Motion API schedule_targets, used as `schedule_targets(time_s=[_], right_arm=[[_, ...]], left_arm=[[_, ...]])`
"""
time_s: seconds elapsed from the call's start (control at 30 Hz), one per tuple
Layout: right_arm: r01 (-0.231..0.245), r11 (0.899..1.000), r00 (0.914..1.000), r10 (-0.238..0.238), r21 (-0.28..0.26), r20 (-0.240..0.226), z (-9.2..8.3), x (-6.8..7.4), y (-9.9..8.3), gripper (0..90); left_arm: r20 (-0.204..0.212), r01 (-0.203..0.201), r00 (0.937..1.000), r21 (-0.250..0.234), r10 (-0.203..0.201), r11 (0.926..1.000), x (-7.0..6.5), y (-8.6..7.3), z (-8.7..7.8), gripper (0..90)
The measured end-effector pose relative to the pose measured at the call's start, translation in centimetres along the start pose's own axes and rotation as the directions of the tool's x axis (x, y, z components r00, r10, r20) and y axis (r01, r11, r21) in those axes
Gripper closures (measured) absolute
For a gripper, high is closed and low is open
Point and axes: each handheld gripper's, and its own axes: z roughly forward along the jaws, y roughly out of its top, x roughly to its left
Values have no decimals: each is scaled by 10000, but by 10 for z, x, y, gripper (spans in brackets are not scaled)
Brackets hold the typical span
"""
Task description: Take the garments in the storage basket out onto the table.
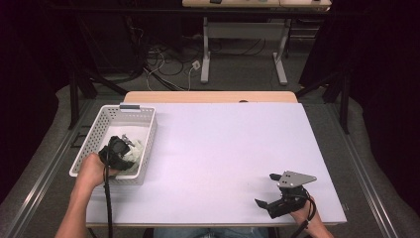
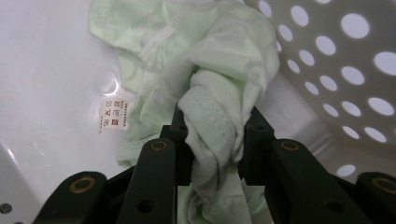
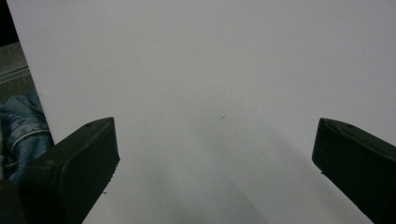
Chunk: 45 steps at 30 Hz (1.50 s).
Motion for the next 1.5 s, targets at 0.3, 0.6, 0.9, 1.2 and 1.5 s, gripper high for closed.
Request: schedule_targets(time_s=[0.3,0.6,0.9,1.2,1.5], right_arm=[[-31,10000,10000,31,-24,19,0,0,0,0],[-30,10000,10000,30,-24,21,1,0,0,1],[3,10000,10000,-3,69,28,0,-1,0,1],[-8,10000,10000,7,20,28,0,-1,0,1],[-45,10000,10000,45,-21,46,1,-1,0,1]], left_arm=[[121,443,9990,-925,-433,9947,4,-6,-9,719],[-191,689,9971,-1833,-736,9806,6,-10,-18,721],[-721,774,9922,-2833,-1017,9559,3,-10,-29,728],[-880,841,9884,-3615,-1237,9286,1,-11,-34,733],[-1049,817,9850,-4159,-1370,9057,1,-12,-37,738]])
